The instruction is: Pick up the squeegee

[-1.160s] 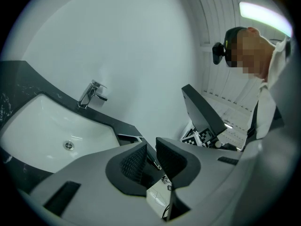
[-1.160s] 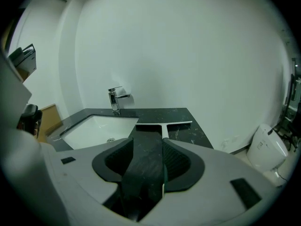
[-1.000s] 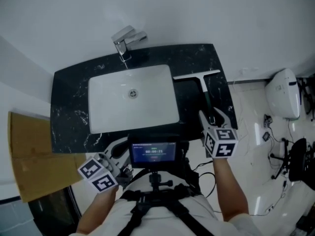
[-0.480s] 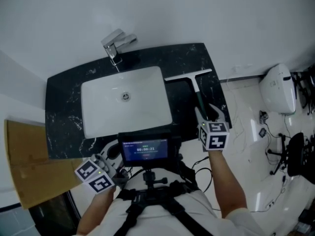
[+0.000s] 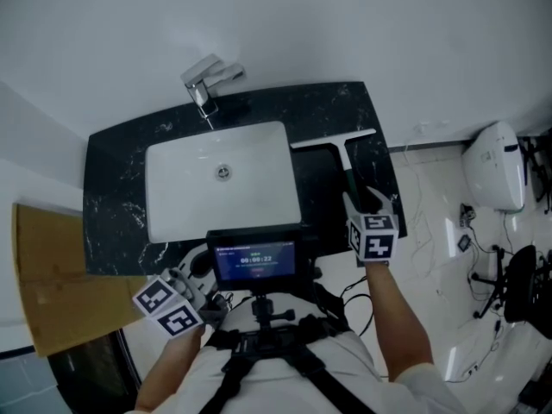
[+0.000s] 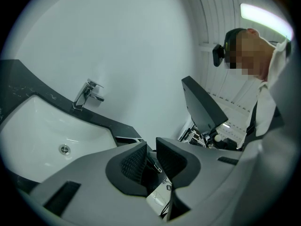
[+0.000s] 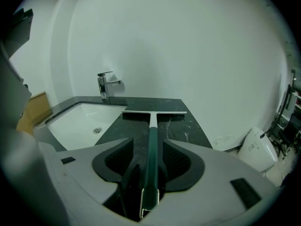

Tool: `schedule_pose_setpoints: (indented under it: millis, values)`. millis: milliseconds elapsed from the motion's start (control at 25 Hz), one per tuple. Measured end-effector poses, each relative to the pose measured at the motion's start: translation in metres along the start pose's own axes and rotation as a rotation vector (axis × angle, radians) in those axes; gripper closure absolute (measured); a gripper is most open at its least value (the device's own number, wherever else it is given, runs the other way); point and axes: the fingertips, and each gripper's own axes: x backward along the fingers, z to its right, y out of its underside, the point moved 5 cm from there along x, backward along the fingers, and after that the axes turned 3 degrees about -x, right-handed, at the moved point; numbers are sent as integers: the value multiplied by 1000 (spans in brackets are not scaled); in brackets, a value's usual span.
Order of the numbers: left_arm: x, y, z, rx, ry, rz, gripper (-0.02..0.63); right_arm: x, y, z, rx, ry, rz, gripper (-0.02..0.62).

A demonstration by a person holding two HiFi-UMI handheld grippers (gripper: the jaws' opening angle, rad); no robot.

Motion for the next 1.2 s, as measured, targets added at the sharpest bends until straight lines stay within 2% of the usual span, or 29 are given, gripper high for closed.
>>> schedule_pose_setpoints:
  millis: [480,1200]
  values:
    - [-7,-3,1,-3,-16,17,549,-29,12,7,39,10,-68,396]
    - [-15,-6,1,-13,-19,4,549,-49,12,10,22,-8,-59,396]
